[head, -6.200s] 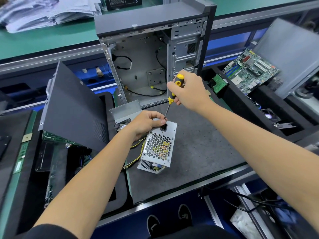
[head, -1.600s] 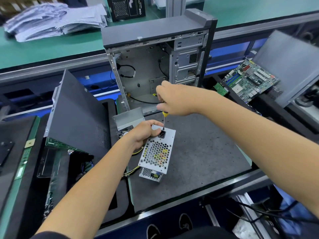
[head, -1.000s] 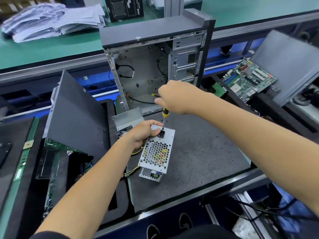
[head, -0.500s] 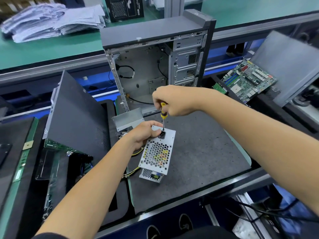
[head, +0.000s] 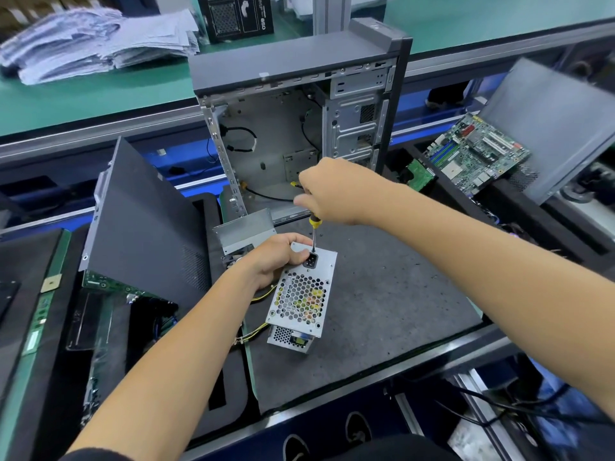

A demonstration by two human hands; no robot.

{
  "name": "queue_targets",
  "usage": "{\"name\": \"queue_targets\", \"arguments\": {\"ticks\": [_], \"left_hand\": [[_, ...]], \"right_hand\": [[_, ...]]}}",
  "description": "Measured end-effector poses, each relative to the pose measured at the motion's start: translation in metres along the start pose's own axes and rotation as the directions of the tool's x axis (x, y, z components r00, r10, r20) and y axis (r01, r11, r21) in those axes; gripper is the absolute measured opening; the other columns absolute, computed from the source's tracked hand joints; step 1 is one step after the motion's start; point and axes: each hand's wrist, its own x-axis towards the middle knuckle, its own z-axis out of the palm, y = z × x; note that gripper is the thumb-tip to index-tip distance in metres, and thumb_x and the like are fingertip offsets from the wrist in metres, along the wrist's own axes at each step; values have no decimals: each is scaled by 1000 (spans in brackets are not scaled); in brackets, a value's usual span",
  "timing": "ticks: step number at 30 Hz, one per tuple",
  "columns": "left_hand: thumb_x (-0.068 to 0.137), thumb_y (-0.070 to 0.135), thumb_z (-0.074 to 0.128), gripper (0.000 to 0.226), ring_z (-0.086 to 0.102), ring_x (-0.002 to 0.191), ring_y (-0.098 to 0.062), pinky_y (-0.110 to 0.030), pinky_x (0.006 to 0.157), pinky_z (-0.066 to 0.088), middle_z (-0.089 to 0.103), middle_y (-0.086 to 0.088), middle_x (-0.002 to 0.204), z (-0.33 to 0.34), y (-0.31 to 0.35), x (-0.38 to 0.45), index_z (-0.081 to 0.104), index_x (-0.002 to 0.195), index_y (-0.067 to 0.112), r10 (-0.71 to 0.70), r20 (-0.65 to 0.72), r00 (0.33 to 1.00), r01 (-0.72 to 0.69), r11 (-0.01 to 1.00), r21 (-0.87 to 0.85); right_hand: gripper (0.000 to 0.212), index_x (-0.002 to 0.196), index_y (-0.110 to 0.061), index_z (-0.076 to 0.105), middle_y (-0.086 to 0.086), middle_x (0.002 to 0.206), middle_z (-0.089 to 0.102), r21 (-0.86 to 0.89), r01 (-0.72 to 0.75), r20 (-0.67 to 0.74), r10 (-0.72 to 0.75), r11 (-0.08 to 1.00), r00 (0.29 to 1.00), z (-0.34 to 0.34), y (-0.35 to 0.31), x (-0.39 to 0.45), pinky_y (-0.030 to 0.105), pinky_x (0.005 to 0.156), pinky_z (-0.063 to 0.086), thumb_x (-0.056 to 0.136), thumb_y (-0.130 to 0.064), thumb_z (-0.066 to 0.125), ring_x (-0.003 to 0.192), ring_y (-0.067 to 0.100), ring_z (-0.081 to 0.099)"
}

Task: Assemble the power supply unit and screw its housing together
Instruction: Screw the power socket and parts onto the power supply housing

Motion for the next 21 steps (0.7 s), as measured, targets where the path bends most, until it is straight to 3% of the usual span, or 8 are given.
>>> {"name": "queue_targets", "arguments": {"ticks": [3, 6, 8, 11, 14, 17, 19, 21], "left_hand": [[93, -1, 53, 19, 65, 73, -25, -32, 67, 55, 69, -15, 83, 0, 1, -1, 62, 100, 14, -3, 7, 1000, 3, 1000, 3], [93, -2, 53, 20, 65, 70, -24, -31, 66, 54, 69, -14, 80, 0, 1, -1, 62, 97, 15, -5, 2, 1000, 5, 1000, 5], [93, -3, 53, 21, 65, 70, -24, -31, 66, 54, 69, -15, 79, 0, 1, -1, 63, 96, 15, -3, 0, 1000, 3, 1000, -7], [93, -4, 53, 22, 65, 72, -25, -34, 70, 54, 69, -15, 79, 0, -1, 0, 64, 94, 14, 2, 2, 1000, -2, 1000, -21], [93, -3, 53, 21, 65, 73, -25, -35, 72, 53, 69, -14, 82, 0, -1, 0, 64, 96, 15, 2, -2, 1000, -2, 1000, -11], [93, -3, 53, 21, 65, 72, -24, -32, 67, 54, 69, -14, 81, 0, 0, 1, 63, 97, 15, -8, 0, 1000, 8, 1000, -4], [92, -3, 54, 21, 65, 73, -25, -32, 67, 54, 69, -15, 82, 0, 1, 0, 64, 95, 16, -12, -2, 1000, 12, 1000, -6], [92, -3, 54, 21, 64, 73, -25, -32, 68, 53, 69, -16, 83, 0, 1, 0, 63, 95, 16, -13, -3, 1000, 13, 1000, -1]], "right_hand": [[32, 87, -12, 47, 3, 75, 41, 44, -33, 34, 32, 999, 999, 1, 3, -1, 35, 61, 38, 99, -41, 40, 74, 27, 51], [7, 90, -18, 47, 0, 94, 44, 246, 69, 159, -111, 967, 981, -3, 9, -3, 32, 64, 42, 90, -17, 54, 77, 19, 50], [11, 81, -17, 50, 1, 86, 48, 172, 90, 117, -111, 981, 987, -2, 8, -1, 29, 58, 39, 89, -12, 54, 74, 19, 49], [42, 63, -18, 29, 4, 68, 35, -73, 17, 3, -16, 997, 1000, 2, 3, 1, 30, 46, 24, 102, -30, 38, 56, 18, 34], [36, 73, -15, 39, 2, 75, 42, 92, -31, 59, 25, 995, 998, 1, 9, -1, 31, 49, 28, 99, -39, 42, 58, 16, 41], [11, 92, -16, 45, -3, 87, 44, 297, 43, 175, -99, 954, 980, -4, 12, -4, 30, 56, 35, 89, -12, 54, 74, 19, 50], [10, 86, -15, 46, 0, 82, 48, 226, 45, 118, -73, 973, 990, -3, 8, -3, 28, 53, 33, 89, -14, 56, 74, 18, 48], [32, 70, -14, 39, 3, 71, 42, 128, -17, 14, 15, 992, 1000, 1, 2, -1, 28, 48, 25, 95, -30, 51, 61, 16, 39]]}}
